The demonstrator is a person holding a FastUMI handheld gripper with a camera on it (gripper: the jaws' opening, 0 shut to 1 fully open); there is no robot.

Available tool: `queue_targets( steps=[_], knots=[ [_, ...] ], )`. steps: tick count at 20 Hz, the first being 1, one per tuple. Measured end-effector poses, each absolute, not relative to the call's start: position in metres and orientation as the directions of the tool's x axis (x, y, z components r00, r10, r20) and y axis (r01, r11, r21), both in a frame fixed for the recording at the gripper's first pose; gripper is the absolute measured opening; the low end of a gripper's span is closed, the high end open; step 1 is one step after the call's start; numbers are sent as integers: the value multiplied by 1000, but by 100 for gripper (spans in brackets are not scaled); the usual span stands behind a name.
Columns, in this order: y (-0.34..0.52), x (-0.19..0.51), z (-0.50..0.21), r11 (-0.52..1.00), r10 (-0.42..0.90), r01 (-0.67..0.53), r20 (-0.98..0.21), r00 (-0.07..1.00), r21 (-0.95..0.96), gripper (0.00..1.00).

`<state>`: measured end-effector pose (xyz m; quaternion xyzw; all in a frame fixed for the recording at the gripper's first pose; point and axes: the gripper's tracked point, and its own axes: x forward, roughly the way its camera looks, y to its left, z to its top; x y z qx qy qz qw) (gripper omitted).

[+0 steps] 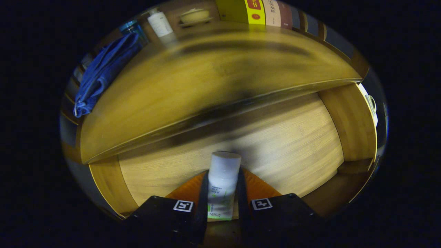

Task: Pull open the drawer, take out the items inside it, and place them on the countertop above the cabinet.

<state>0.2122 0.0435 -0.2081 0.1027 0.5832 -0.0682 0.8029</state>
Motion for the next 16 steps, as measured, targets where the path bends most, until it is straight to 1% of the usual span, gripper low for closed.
queue_targets(
  steps=[3,6,7,8,12,14,16],
  knots=[
    [57,234,-159,982,43,149,-906,421,116,47],
    [67,272,-107,992,62,54,-825,562,112,47],
    [76,229,-112,993,69,31,-792,606,110,47],
    [63,255,-96,993,85,11,-760,645,120,47],
    [75,255,-35,978,170,-58,-613,772,199,47],
    [82,260,1,976,208,-135,-533,820,172,47],
    [75,278,35,984,177,-160,-463,869,76,47]
  ],
)
